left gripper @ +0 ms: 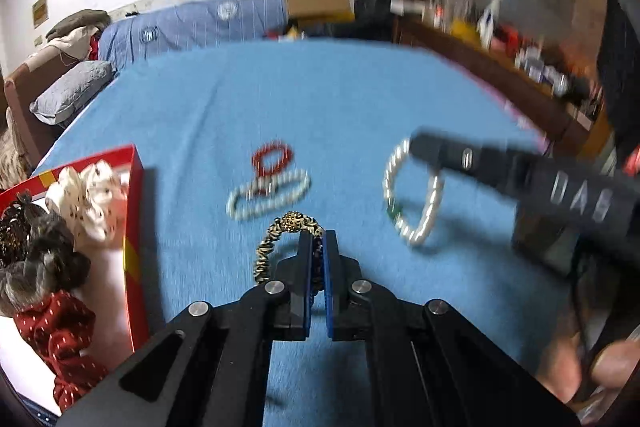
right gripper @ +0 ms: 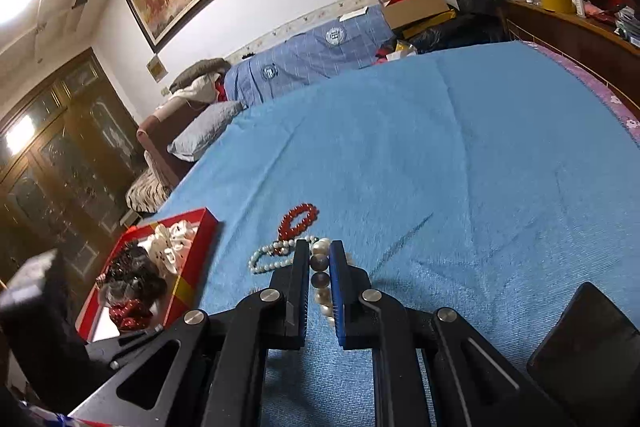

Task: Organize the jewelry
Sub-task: 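Grasp the pearl bracelet with right tool while left tool grasps leopard-print scrunchie, then lift the pearl bracelet and leopard scrunchie and carry toward the tray, then lower both items into the tray and open both tools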

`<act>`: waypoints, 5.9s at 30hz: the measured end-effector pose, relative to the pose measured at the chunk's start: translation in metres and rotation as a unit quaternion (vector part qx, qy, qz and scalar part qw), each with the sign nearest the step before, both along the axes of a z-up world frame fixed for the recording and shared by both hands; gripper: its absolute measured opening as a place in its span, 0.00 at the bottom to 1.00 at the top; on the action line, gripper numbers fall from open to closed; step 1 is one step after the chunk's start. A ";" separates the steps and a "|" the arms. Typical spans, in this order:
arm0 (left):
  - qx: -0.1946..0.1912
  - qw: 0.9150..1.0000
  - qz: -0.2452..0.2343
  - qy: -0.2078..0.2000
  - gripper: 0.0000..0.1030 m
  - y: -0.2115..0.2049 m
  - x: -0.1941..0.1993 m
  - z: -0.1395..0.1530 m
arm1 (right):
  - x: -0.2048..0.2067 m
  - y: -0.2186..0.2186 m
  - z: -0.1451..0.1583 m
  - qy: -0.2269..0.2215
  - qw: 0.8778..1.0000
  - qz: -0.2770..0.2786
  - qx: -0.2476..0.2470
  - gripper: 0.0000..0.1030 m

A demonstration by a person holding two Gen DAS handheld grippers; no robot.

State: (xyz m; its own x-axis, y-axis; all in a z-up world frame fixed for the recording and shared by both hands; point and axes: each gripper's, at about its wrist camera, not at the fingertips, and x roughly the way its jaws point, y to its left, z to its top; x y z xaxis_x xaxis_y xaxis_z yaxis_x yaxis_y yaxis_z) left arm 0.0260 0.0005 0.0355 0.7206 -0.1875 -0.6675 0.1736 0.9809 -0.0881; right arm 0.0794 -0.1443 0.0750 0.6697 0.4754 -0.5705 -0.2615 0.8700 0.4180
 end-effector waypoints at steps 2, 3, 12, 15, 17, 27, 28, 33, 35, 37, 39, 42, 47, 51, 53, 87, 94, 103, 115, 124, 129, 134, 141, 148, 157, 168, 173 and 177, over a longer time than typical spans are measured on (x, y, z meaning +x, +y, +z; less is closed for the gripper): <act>-0.005 1.000 0.006 -0.025 0.04 0.004 -0.002 0.007 | -0.002 -0.001 0.003 -0.005 1.000 0.000 0.007 0.11; -0.008 1.000 0.008 -0.029 0.04 0.005 -0.002 0.008 | -0.003 -0.001 0.004 -0.007 1.000 0.001 0.011 0.11; 0.030 0.998 0.024 -0.051 0.04 0.008 -0.012 0.008 | -0.007 0.007 0.007 -0.008 0.999 0.028 0.030 0.11; 0.042 0.997 0.031 -0.058 0.04 0.008 -0.012 0.010 | -0.009 0.010 0.008 -0.011 0.999 0.032 0.032 0.11; 0.048 0.996 0.036 -0.061 0.04 0.008 -0.013 0.010 | -0.010 0.011 0.008 -0.012 0.999 0.034 0.032 0.11; 0.066 0.994 0.047 -0.070 0.04 0.008 -0.013 0.012 | -0.012 0.017 0.008 -0.016 0.999 0.037 0.020 0.11; 0.068 0.994 0.047 -0.071 0.04 0.008 -0.013 0.012 | -0.012 0.017 0.008 -0.016 0.999 0.036 0.019 0.11; 0.071 0.994 0.047 -0.072 0.04 0.007 -0.013 0.011 | -0.013 0.017 0.007 -0.019 0.999 0.035 0.020 0.11; 0.071 0.994 0.049 -0.073 0.04 0.008 -0.015 0.011 | -0.014 0.017 0.008 -0.021 0.999 0.035 0.021 0.11; 0.071 0.994 0.050 -0.073 0.04 0.008 -0.015 0.011 | -0.014 0.016 0.008 -0.023 0.999 0.036 0.023 0.11; 0.072 0.993 0.050 -0.074 0.04 0.008 -0.015 0.012 | -0.015 0.017 0.009 -0.026 0.999 0.035 0.023 0.11; 0.074 0.993 0.052 -0.075 0.04 0.008 -0.015 0.012 | -0.015 0.016 0.009 -0.028 0.999 0.035 0.024 0.11; 0.076 0.993 0.054 -0.076 0.04 0.009 -0.015 0.013 | -0.016 0.015 0.009 -0.029 0.999 0.034 0.025 0.11; 0.076 0.993 0.054 -0.076 0.04 0.008 -0.014 0.012 | -0.017 0.016 0.009 -0.030 0.999 0.034 0.025 0.11; 0.074 0.993 0.055 -0.077 0.04 0.009 -0.014 0.012 | -0.017 0.016 0.009 -0.031 0.999 0.035 0.026 0.11; 0.003 0.975 0.205 -0.086 0.04 0.206 -0.125 0.050 | -0.103 0.127 0.063 -0.052 0.987 0.150 0.017 0.11; -0.004 0.966 0.251 -0.062 0.04 0.255 -0.130 0.031 | -0.096 0.196 0.048 -0.022 0.976 0.213 0.025 0.11; 0.001 0.965 0.261 -0.037 0.04 0.265 -0.118 0.009 | -0.083 0.251 0.015 0.019 0.969 0.244 0.030 0.11; -0.003 0.967 0.255 0.007 0.04 0.268 -0.102 -0.004 | -0.065 0.252 -0.015 0.044 0.975 0.218 0.001 0.11; 0.002 0.966 0.257 0.012 0.04 0.266 -0.097 -0.007 | -0.071 0.247 -0.026 0.033 0.978 0.201 -0.039 0.11; 0.008 0.966 0.258 0.012 0.04 0.263 -0.097 -0.009 | -0.073 0.246 -0.035 0.037 0.978 0.199 -0.052 0.11; 0.009 0.966 0.259 0.016 0.04 0.263 -0.096 -0.011 | -0.072 0.245 -0.038 0.040 0.978 0.197 -0.055 0.12; 0.004 0.965 0.259 0.028 0.04 0.266 -0.092 -0.013 | -0.073 0.251 -0.045 0.047 0.977 0.198 -0.067 0.12; 0.002 0.965 0.260 0.035 0.05 0.269 -0.090 -0.015 | -0.071 0.251 -0.046 0.053 0.977 0.195 -0.064 0.12; 0.001 0.964 0.262 0.040 0.05 0.271 -0.089 -0.016 | -0.068 0.247 -0.045 0.056 0.977 0.194 -0.063 0.12; 0.000 0.964 0.262 0.043 0.15 0.273 -0.088 -0.019 | -0.069 0.248 -0.045 0.055 0.977 0.196 -0.065 0.18; 0.001 0.964 0.263 0.042 0.30 0.271 -0.086 -0.020 | -0.073 0.247 -0.045 0.051 0.977 0.195 -0.063 0.20; 0.004 0.964 0.262 0.037 0.31 0.269 -0.087 -0.018 | -0.078 0.245 -0.044 0.046 0.978 0.195 -0.064 0.23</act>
